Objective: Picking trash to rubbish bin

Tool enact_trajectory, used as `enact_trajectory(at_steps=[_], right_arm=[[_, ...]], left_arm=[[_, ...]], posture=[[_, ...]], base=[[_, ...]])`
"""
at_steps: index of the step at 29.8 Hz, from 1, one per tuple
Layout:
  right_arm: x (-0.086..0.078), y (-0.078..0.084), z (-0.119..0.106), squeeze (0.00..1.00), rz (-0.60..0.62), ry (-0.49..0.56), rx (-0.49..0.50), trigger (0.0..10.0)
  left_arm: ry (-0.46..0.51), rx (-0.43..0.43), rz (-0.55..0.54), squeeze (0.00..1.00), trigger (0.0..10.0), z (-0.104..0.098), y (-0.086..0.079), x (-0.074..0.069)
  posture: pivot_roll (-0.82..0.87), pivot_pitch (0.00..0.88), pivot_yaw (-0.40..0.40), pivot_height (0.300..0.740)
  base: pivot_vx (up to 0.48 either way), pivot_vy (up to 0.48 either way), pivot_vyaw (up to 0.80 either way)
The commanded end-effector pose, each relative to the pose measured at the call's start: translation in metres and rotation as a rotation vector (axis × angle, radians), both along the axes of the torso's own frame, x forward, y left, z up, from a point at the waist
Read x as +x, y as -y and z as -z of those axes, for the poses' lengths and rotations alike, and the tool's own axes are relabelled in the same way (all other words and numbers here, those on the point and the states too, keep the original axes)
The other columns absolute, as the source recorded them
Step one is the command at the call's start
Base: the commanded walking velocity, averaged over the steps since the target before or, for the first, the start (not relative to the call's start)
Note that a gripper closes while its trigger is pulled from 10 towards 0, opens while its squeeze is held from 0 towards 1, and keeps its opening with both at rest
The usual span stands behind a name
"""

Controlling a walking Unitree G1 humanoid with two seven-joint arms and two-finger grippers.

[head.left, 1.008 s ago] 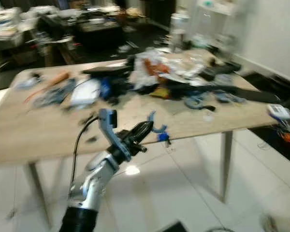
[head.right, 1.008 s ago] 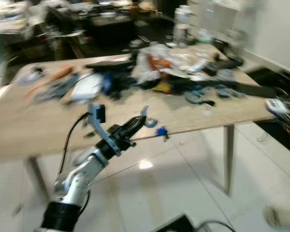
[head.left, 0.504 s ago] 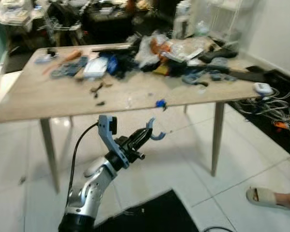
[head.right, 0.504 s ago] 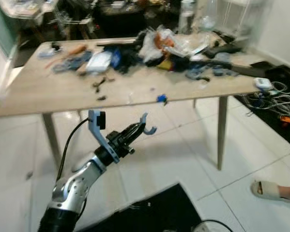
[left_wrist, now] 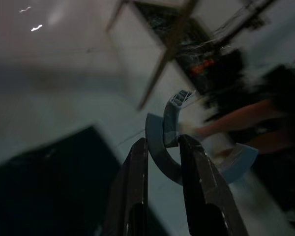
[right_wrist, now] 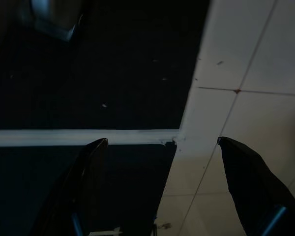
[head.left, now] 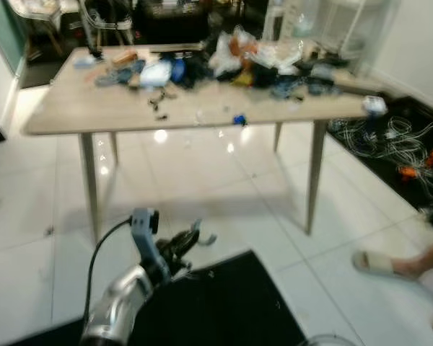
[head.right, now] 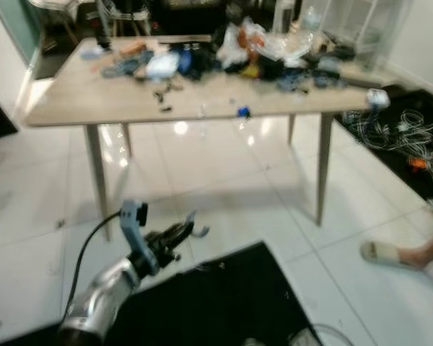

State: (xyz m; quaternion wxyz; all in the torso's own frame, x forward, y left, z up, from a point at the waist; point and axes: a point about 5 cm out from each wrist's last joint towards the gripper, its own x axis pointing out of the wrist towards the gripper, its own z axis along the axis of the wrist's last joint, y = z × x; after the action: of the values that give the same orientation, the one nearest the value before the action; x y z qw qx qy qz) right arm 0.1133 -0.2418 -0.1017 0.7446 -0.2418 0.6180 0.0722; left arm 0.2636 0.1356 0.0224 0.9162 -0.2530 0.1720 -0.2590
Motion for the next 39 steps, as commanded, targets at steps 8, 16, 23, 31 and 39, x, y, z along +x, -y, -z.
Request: enact_trajectory(at_steps=[8,16,23,31,39], right_arm=[[0.003,-0.007,0.001,0.00,0.007,0.019,0.017,10.0],[0.002,-0.016,0.003,0.00,0.011,0.013,0.037,10.0],[0.001,-0.011,0.003,0.00,0.021,0.008,0.035,10.0],[-0.001,0.011,-0.003,0.00,0.022,0.004,0.004,10.0],[0.000,0.014,-0.004,0.00,0.054,0.017,0.000,10.0]], left_arm=[[-0.451,0.330,-0.279,0.00,10.0,0.084,-0.057,-0.061],[-0.702,0.543,-0.349,0.00,10.0,0.117,-0.078,-0.123],[-0.852,0.648,-0.336,0.00,10.0,0.133,-0.078,-0.167],[-0.880,0.742,-0.249,0.00,10.0,0.138,-0.072,-0.183],[-0.845,0.832,-0.171,0.00,10.0,0.136,-0.076,-0.177]], posture=[[-0.07,0.022,0.062,0.740],[-0.07,0.021,0.056,0.740],[-0.07,0.015,0.048,0.740],[-0.07,0.013,0.048,0.740],[-0.07,0.011,0.069,0.740]], base=[[-0.079,0.000,0.00],[0.000,0.000,-0.21],[0.000,0.000,-0.76],[0.000,0.000,-0.80],[0.000,0.000,-0.80]])
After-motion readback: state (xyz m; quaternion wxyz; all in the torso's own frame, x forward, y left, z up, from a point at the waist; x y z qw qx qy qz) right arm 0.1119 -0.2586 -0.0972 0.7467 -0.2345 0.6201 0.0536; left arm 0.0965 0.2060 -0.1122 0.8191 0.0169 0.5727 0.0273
